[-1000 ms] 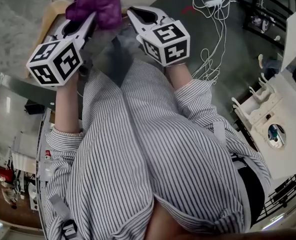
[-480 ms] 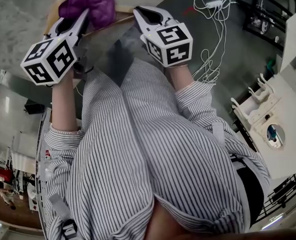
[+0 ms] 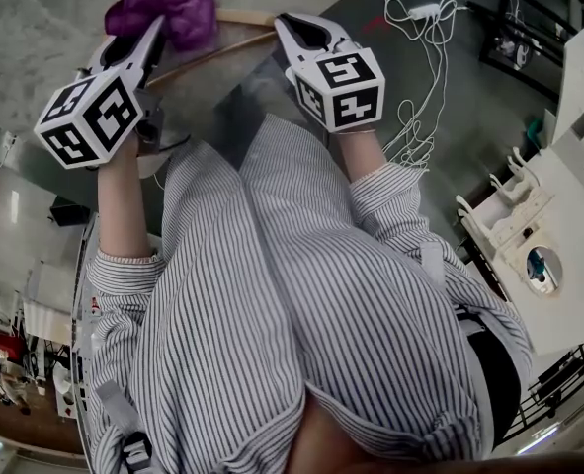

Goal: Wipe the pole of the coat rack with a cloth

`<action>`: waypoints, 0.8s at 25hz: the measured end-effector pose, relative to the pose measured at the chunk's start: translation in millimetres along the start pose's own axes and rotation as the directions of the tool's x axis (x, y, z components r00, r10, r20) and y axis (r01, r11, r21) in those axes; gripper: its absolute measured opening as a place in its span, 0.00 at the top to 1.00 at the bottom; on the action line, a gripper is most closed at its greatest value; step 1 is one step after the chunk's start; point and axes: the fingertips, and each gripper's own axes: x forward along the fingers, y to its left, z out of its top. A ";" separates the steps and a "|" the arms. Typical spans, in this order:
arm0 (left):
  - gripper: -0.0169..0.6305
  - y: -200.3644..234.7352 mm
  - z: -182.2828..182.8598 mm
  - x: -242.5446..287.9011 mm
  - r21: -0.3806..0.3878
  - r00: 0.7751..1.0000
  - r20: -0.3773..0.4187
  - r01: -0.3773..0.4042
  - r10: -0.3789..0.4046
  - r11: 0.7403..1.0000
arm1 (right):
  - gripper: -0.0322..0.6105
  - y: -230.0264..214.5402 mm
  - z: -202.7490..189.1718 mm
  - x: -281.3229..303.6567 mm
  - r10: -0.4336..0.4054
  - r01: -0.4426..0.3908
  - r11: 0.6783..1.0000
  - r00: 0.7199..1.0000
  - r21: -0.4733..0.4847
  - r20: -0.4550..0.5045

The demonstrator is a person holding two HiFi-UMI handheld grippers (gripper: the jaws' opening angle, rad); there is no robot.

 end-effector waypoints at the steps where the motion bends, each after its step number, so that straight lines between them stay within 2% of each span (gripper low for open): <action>1: 0.83 2.2 0.8 -0.6 -0.002 1.000 0.002 -0.004 0.004 1.000 | 0.92 -0.9 -0.2 0.2 -0.003 0.003 1.000 1.000 -0.003 -0.002; 10: 0.83 26.3 11.8 -16.6 -0.019 0.998 0.042 -0.051 0.052 0.999 | 0.92 -1.2 -0.2 1.1 -0.029 0.028 1.000 0.999 -0.013 -0.014; 20: 0.83 39.0 14.4 -28.2 -0.045 0.995 0.071 -0.063 0.066 0.997 | 0.92 -0.3 0.1 3.2 -0.049 0.048 0.999 0.998 -0.024 -0.040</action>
